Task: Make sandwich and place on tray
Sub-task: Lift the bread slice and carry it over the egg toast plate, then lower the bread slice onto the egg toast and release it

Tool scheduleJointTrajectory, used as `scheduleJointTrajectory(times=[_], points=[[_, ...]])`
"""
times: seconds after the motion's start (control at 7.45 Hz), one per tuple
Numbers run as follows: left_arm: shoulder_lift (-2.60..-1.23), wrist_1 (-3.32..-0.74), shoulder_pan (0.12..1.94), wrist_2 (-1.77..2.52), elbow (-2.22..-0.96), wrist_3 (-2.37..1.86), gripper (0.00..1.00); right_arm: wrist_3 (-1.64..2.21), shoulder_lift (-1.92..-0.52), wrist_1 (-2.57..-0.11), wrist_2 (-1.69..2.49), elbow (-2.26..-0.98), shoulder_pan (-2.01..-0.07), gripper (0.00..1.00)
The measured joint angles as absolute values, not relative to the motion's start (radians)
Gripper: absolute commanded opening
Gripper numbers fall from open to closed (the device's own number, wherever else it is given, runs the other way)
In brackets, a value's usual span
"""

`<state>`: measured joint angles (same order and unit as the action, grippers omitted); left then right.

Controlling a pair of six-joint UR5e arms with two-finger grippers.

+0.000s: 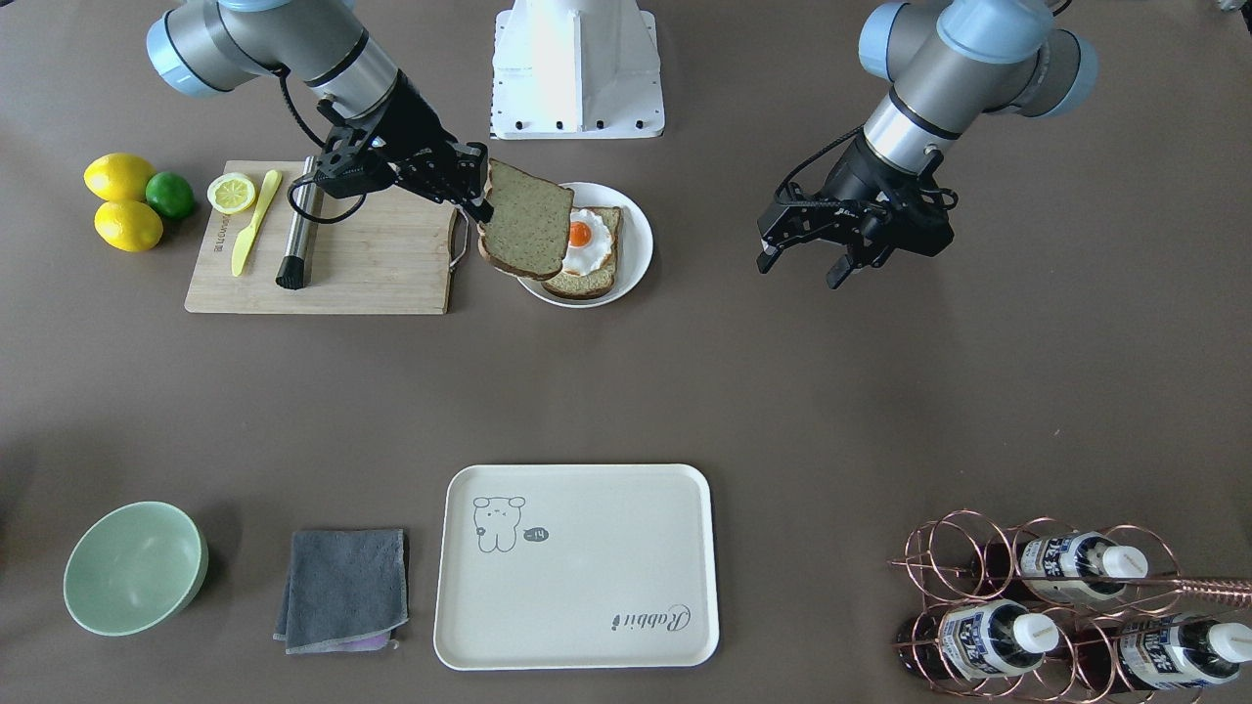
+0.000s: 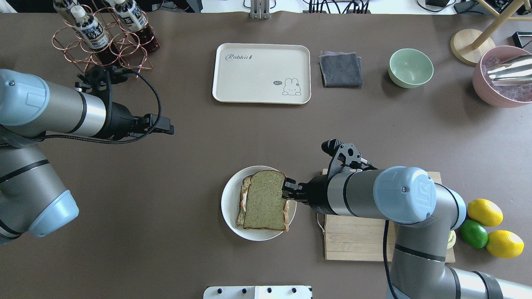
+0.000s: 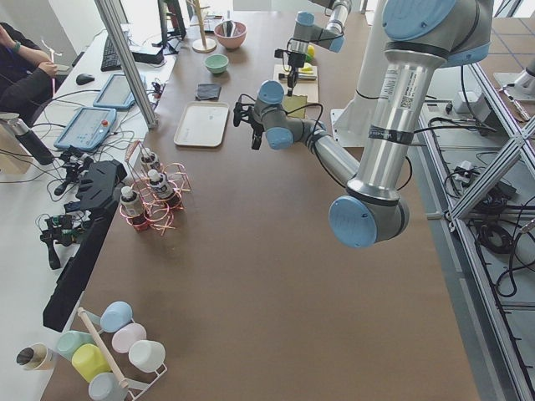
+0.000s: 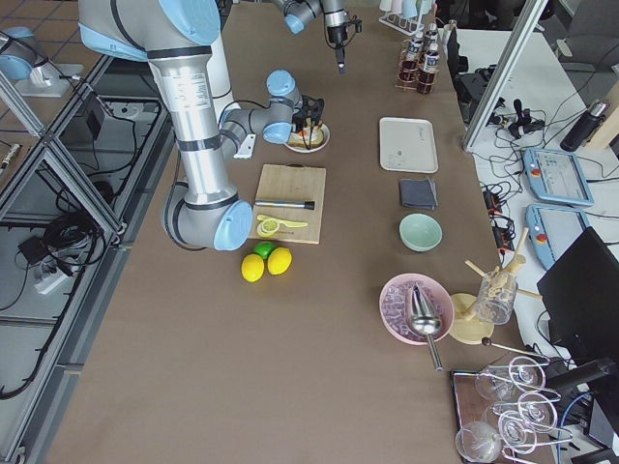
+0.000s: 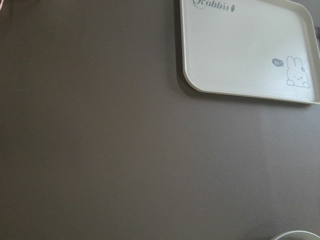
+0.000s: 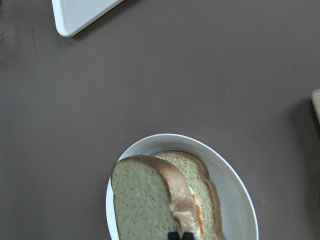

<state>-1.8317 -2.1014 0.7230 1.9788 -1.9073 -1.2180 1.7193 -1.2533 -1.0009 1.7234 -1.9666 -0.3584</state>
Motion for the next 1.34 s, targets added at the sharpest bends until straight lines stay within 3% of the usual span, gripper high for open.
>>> scheduleJointTrajectory(times=[0.54, 1.34], points=[[-1.832, -2.102, 0.723, 1.98, -1.904, -1.218, 0.98, 1.724, -1.18, -0.999, 1.652, -1.893, -0.293, 0.0], [-1.834, -2.103, 0.722, 1.98, -1.903, -1.218, 0.98, 1.697, -1.176, -0.994, 1.656, -1.856, -0.321, 0.0]])
